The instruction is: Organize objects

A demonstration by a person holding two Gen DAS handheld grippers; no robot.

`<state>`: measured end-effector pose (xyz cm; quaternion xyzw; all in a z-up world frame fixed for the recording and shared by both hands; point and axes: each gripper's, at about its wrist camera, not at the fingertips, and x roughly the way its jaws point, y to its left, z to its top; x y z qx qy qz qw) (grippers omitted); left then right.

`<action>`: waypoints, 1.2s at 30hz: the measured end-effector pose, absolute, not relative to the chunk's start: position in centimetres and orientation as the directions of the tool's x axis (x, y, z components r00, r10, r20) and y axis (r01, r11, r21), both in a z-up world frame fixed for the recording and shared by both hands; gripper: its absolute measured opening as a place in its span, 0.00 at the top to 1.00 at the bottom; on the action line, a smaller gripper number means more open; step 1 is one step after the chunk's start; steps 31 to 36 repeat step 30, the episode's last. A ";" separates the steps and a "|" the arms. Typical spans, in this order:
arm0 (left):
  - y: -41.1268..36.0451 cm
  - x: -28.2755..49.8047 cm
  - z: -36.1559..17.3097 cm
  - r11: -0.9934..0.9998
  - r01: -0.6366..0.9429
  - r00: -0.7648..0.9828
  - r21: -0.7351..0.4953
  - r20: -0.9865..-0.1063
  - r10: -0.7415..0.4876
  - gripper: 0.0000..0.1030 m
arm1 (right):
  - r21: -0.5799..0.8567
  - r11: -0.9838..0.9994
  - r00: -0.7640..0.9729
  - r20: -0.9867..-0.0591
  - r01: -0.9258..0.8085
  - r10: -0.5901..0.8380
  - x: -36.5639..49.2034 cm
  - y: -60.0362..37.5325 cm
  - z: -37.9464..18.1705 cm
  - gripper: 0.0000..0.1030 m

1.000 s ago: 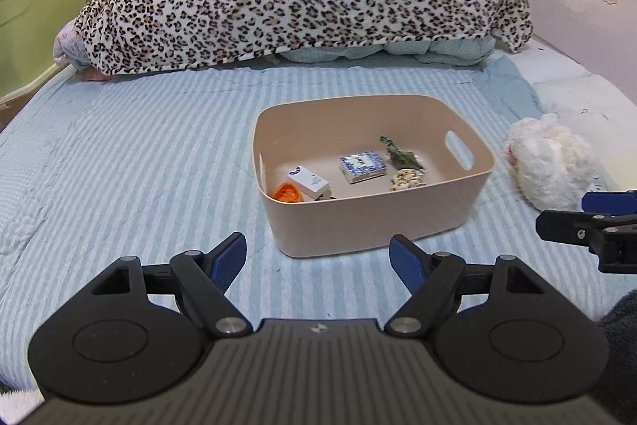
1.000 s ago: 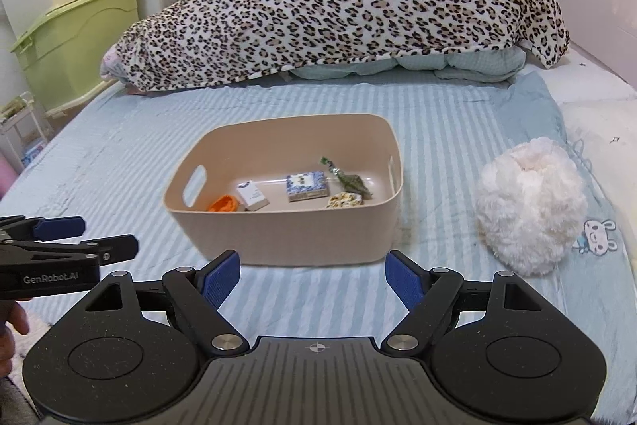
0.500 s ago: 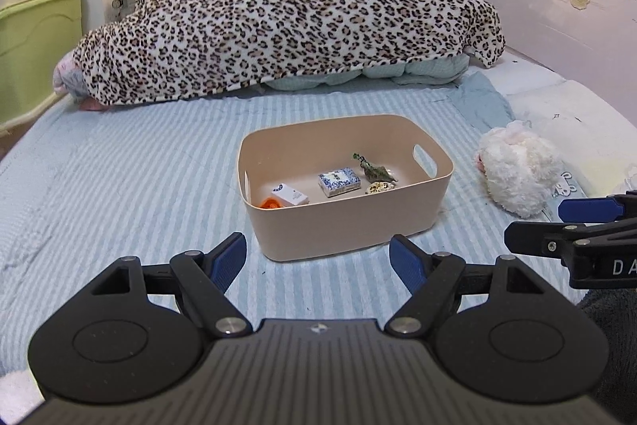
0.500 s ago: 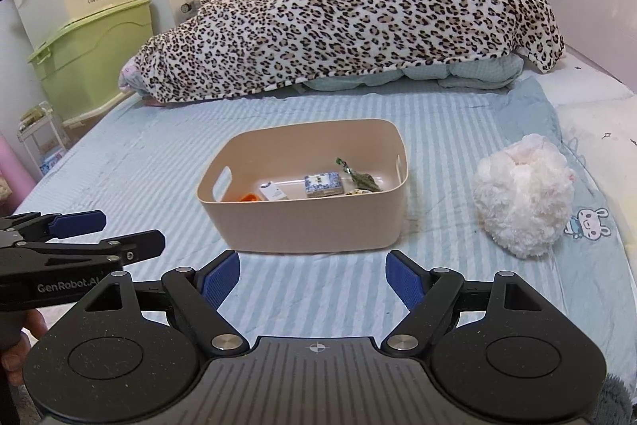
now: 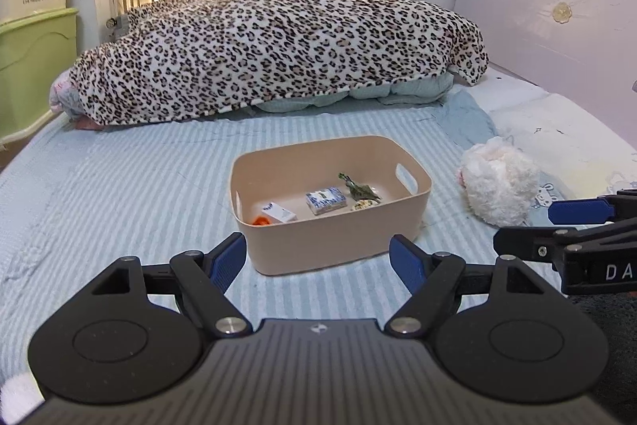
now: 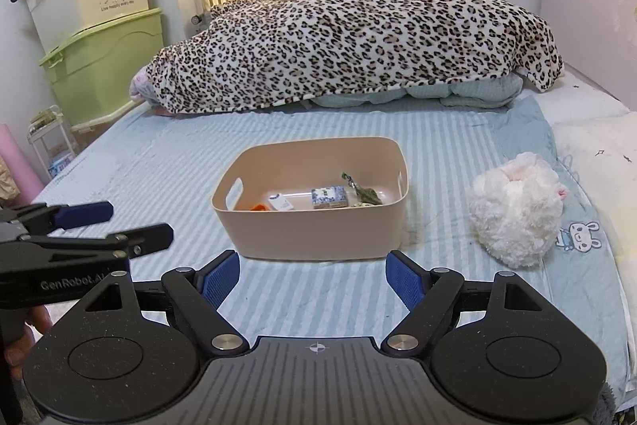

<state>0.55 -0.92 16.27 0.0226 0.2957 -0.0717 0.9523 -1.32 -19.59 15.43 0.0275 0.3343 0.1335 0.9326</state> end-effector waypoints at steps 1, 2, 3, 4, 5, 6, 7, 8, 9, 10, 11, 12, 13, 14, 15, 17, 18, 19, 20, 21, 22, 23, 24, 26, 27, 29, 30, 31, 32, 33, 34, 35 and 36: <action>-1.0 0.5 16.2 0.989 0.151 0.814 0.001 -0.567 -0.124 0.23 | 0.141 0.963 0.741 -0.615 -0.231 0.268 -1.4 -19.6 15.5 0.21; -1.1 0.4 16.2 0.988 0.153 0.814 0.003 -0.567 -0.124 0.23 | 0.141 0.963 0.742 -0.615 -0.232 0.269 -1.4 -19.6 15.5 0.21; -1.1 0.4 16.2 0.988 0.155 0.814 0.005 -0.567 -0.125 0.23 | 0.140 0.962 0.742 -0.614 -0.233 0.269 -1.4 -19.6 15.6 0.21; -1.2 0.3 16.2 0.988 0.157 0.815 0.007 -0.566 -0.125 0.23 | 0.140 0.962 0.742 -0.614 -0.234 0.270 -1.5 -19.6 15.6 0.21; -1.2 0.3 16.2 0.988 0.156 0.815 0.008 -0.566 -0.124 0.23 | 0.140 0.962 0.742 -0.614 -0.234 0.270 -1.5 -19.6 15.6 0.21; -1.2 0.3 16.2 0.988 0.157 0.815 0.007 -0.566 -0.125 0.23 | 0.140 0.962 0.741 -0.615 -0.234 0.270 -1.5 -19.6 15.7 0.21; -1.2 0.3 16.2 0.987 0.158 0.814 0.006 -0.567 -0.127 0.23 | 0.140 0.962 0.741 -0.615 -0.234 0.269 -1.5 -19.6 15.6 0.21; -1.2 0.3 16.2 0.987 0.160 0.813 0.004 -0.568 -0.129 0.23 | 0.142 0.962 0.740 -0.616 -0.233 0.270 -1.5 -19.6 15.6 0.21; -1.2 0.2 16.3 0.987 0.162 0.813 0.005 -0.568 -0.130 0.23 | 0.144 0.962 0.739 -0.617 -0.234 0.272 -1.5 -19.8 15.5 0.21; -1.3 0.1 16.3 0.987 0.163 0.813 0.007 -0.567 -0.130 0.23 | 0.147 0.961 0.737 -0.618 -0.234 0.274 -1.4 -19.8 15.5 0.21; -1.3 0.1 16.3 0.986 0.164 0.813 0.008 -0.567 -0.130 0.23 | 0.149 0.961 0.736 -0.619 -0.234 0.275 -1.5 -19.8 15.4 0.21; -1.3 0.0 16.3 0.986 0.164 0.813 0.009 -0.567 -0.131 0.23 | 0.150 0.961 0.735 -0.619 -0.234 0.276 -1.5 -19.8 15.4 0.21; -1.4 0.0 16.3 0.986 0.164 0.812 0.009 -0.568 -0.130 0.23 | 0.150 0.961 0.735 -0.619 -0.234 0.276 -1.5 -19.8 15.4 0.21; -1.4 0.0 16.3 0.986 0.165 0.812 0.009 -0.569 -0.130 0.23 | 0.150 0.961 0.735 -0.619 -0.234 0.275 -1.5 -19.8 15.4 0.21; -1.4 -0.1 16.3 0.986 0.165 0.812 0.010 -0.569 -0.130 0.23 | 0.149 0.961 0.735 -0.619 -0.234 0.276 -1.5 -19.8 15.4 0.21; -1.4 -0.1 16.3 0.986 0.165 0.812 0.010 -0.569 -0.130 0.23 | 0.150 0.961 0.735 -0.619 -0.234 0.275 -1.5 -19.8 15.4 0.21; -1.5 -0.2 16.3 0.986 0.166 0.812 0.010 -0.569 -0.131 0.23 | 0.150 0.961 0.735 -0.619 -0.234 0.276 -1.5 -19.8 15.4 0.21; -1.4 -0.2 16.3 0.986 0.166 0.812 0.010 -0.569 -0.131 0.23 | 0.150 0.961 0.736 -0.619 -0.233 0.275 -1.5 -19.8 15.4 0.21; -1.5 -0.2 16.3 0.986 0.166 0.811 0.010 -0.570 -0.130 0.23 | 0.150 0.961 0.735 -0.620 -0.233 0.275 -1.5 -19.8 15.3 0.21; -1.5 -0.2 16.3 0.986 0.164 0.811 0.012 -0.571 -0.128 0.23 | 0.150 0.961 0.735 -0.620 -0.234 0.276 -1.6 -19.8 15.3 0.21; -1.5 -0.2 16.3 0.987 0.163 0.810 0.014 -0.573 -0.126 0.23 | 0.151 0.961 0.734 -0.621 -0.234 0.276 -1.6 -19.8 15.3 0.21; -1.5 -0.2 16.3 0.987 0.161 0.810 0.014 -0.573 -0.124 0.23 | 0.151 0.961 0.733 -0.622 -0.233 0.276 -1.6 -19.8 15.3 0.21; -1.4 -0.2 16.2 0.987 0.161 0.810 0.013 -0.573 -0.125 0.23 | 0.152 0.961 0.733 -0.622 -0.233 0.276 -1.6 -19.9 15.2 0.21; -1.4 -0.2 16.2 0.987 0.159 0.808 0.009 -0.575 -0.125 0.22 | 0.155 0.961 0.732 -0.623 -0.230 0.275 -1.6 -20.0 15.0 0.21; -1.3 -0.2 16.2 0.987 0.161 0.807 0.007 -0.577 -0.128 0.22 | 0.157 0.961 0.732 -0.624 -0.227 0.275 -1.6 -20.1 15.0 0.21; -1.2 -0.2 16.1 0.987 0.162 0.803 0.001 -0.581 -0.132 0.22 | 0.164 0.961 0.730 -0.625 -0.223 0.276 -1.6 -20.2 14.9 0.21; -1.2 -0.1 16.1 0.987 0.161 0.801 -0.001 -0.584 -0.132 0.21 | 0.168 0.961 0.729 -0.626 -0.220 0.277 -1.6 -20.3 14.8 0.21; -1.2 -0.1 16.1 0.987 0.161 0.801 -0.001 -0.584 -0.132 0.21 | 0.168 0.961 0.729 -0.626 -0.220 0.277 -1.6 -20.3 14.8 0.21; -1.2 -0.1 16.1 0.987 0.161 0.801 -0.001 -0.584 -0.132 0.21 | 0.168 0.961 0.729 -0.626 -0.220 0.277 -1.6 -20.3 14.8 0.21; -1.2 -0.1 16.1 0.987 0.161 0.801 -0.001 -0.584 -0.132 0.21 | 0.168 0.961 0.729 -0.626 -0.220 0.277 -1.6 -20.3 14.8 0.21; -1.2 -0.1 16.1 0.987 0.161 0.801 -0.001 -0.584 -0.132 0.21 | 0.168 0.961 0.729 -0.626 -0.220 0.277 -1.6 -20.3 14.8 0.21; -1.2 -0.1 16.1 0.987 0.161 0.801 -0.001 -0.584 -0.132 0.21 | 0.168 0.961 0.729 -0.626 -0.220 0.277 -1.6 -20.3 14.8 0.21; -1.2 -0.1 16.1 0.987 0.161 0.801 -0.001 -0.584 -0.132 0.21 | 0.168 0.961 0.729 -0.626 -0.220 0.277 -1.6 -20.3 14.8 0.21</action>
